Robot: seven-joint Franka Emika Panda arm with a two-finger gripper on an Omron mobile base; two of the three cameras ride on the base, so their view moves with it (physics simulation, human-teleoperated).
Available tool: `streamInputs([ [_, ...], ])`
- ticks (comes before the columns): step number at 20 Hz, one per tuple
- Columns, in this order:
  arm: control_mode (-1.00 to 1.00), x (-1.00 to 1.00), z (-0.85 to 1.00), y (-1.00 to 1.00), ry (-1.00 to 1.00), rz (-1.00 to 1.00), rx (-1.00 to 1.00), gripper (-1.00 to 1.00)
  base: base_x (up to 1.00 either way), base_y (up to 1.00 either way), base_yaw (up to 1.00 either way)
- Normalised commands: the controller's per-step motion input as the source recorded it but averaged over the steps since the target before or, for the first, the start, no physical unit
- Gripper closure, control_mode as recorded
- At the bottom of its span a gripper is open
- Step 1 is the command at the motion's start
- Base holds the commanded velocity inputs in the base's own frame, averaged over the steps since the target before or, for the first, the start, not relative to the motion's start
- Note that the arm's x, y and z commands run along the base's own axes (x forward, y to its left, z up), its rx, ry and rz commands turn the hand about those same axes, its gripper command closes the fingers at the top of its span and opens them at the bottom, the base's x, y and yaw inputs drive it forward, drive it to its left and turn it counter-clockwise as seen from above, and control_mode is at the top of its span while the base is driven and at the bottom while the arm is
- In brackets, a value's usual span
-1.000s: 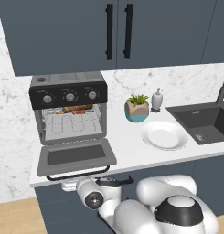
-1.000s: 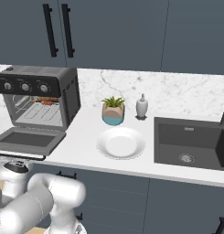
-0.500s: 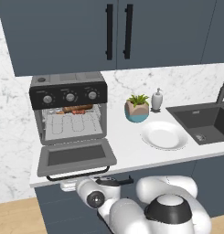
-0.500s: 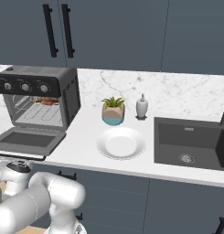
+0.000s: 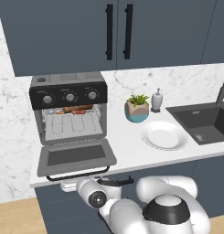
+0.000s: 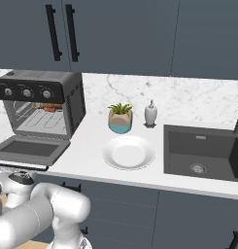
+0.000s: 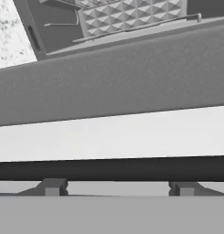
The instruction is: Pick up the kebab skewer and baguette bread, and place them inside the toaster oven. Close the toaster oven door and start by setting the timer.
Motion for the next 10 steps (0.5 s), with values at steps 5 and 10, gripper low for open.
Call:
streamInputs([
  [5,-1.0,-0.08,-0.08,0.0,0.0,0.0,-0.07,-1.0,0.0,0.0,0.0],
  [10,-1.0,-0.08,-0.02,0.0,0.0,0.0,-0.04,-1.0,0.0,0.0,0.0],
])
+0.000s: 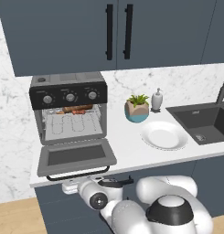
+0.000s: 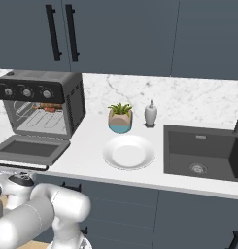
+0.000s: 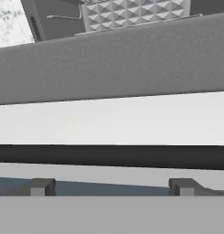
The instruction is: Pick up the kebab skewer and baguette bread, and place them inside the toaster oven. Close the toaster oven door and start by setting the timer.
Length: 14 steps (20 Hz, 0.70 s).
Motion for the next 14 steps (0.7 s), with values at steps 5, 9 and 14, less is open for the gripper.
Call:
streamInputs([
  [5,-1.0,0.0,0.0,-0.06,0.0,-0.07,0.0,-1.0,0.0,0.0,0.0],
  [9,-1.0,0.0,-0.01,-0.13,0.0,-0.12,-0.01,-1.0,0.0,0.0,0.0],
  [14,-1.0,-0.08,-0.13,0.0,-0.01,-0.03,-0.09,-1.0,0.0,0.0,0.0],
])
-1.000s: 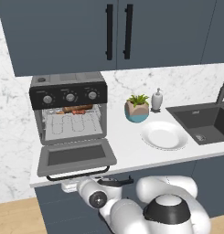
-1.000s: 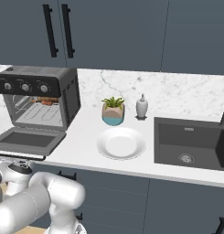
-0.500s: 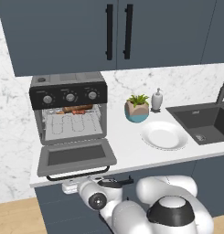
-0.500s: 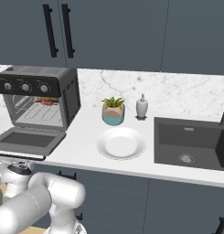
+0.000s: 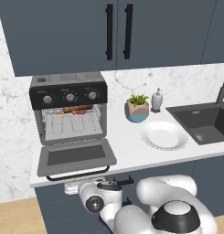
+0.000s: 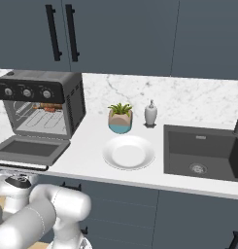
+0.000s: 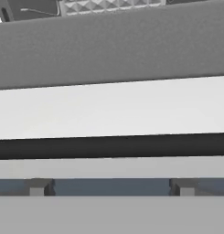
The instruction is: Pick up the kebab skewer and baguette bread, and place them inside the toaster oven. Close the toaster oven door and start by setting the timer.
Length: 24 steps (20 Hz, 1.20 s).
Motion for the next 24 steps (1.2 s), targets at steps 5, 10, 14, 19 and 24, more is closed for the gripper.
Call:
streamInputs([
  [5,-1.0,-0.01,-0.06,0.0,-0.03,0.0,-0.09,-1.0,0.0,0.0,0.0],
  [10,-1.0,0.07,0.05,0.0,0.0,0.0,0.0,-1.0,0.0,0.0,0.0],
  [14,-1.0,0.08,0.08,0.0,0.0,0.0,0.0,-1.0,0.0,0.0,0.0],
  [19,-1.0,0.05,0.0,0.0,0.0,0.0,0.0,-1.0,0.0,0.0,0.0],
  [24,-1.0,0.15,0.11,0.0,0.0,0.0,0.0,-1.0,0.0,0.0,0.0],
])
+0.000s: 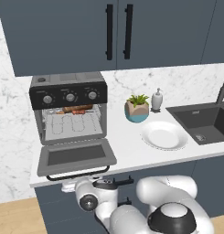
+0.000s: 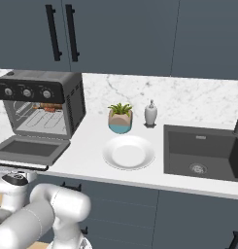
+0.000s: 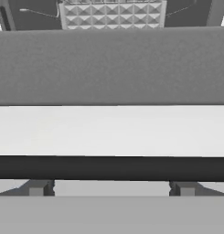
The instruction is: Pick up the kebab skewer and baguette bread, and place them inside the toaster oven. Close the toaster oven door and start by setting the timer.
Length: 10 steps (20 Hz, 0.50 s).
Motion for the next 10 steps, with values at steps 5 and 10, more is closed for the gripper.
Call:
streamInputs([
  [5,-1.0,0.11,0.16,0.0,0.0,-0.01,0.0,-1.0,0.0,0.0,0.0],
  [10,-1.0,0.01,0.23,0.0,0.0,0.0,0.0,-1.0,0.0,0.0,0.0],
])
